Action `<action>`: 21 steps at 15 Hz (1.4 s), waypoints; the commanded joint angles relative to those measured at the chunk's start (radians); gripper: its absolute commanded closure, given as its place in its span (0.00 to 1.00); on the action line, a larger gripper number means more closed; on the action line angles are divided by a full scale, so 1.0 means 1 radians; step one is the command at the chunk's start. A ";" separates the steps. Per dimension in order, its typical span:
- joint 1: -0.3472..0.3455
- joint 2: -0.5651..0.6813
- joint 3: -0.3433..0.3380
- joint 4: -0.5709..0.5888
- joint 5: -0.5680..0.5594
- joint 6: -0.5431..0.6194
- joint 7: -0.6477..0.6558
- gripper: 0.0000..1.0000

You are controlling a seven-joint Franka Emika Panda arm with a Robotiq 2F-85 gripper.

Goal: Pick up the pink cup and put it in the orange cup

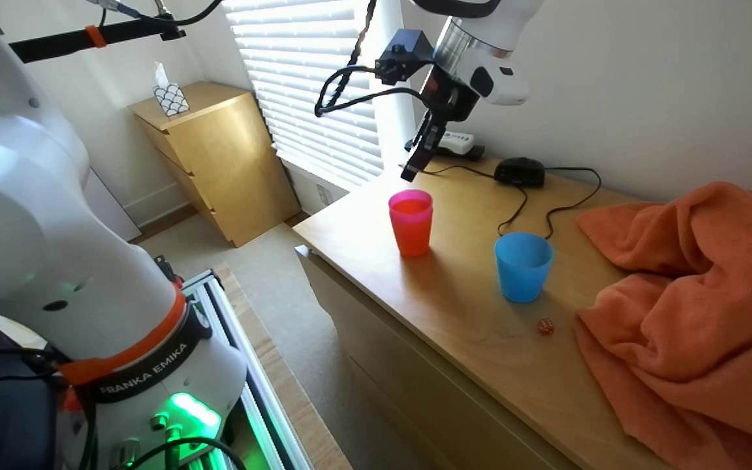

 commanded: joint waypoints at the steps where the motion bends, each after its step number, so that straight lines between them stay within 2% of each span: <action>1: 0.003 -0.007 -0.004 -0.009 0.020 0.011 -0.006 0.41; 5: 0.004 -0.053 -0.006 -0.034 0.008 0.024 0.016 0.10; 7: 0.003 -0.078 -0.008 -0.044 -0.002 0.033 0.034 0.00; 17: -0.011 -0.224 -0.007 -0.118 -0.020 0.114 0.066 0.00; 18: -0.007 -0.163 -0.003 -0.063 -0.010 0.088 0.049 0.00; 21: -0.013 -0.193 -0.003 -0.079 -0.010 0.089 0.049 0.00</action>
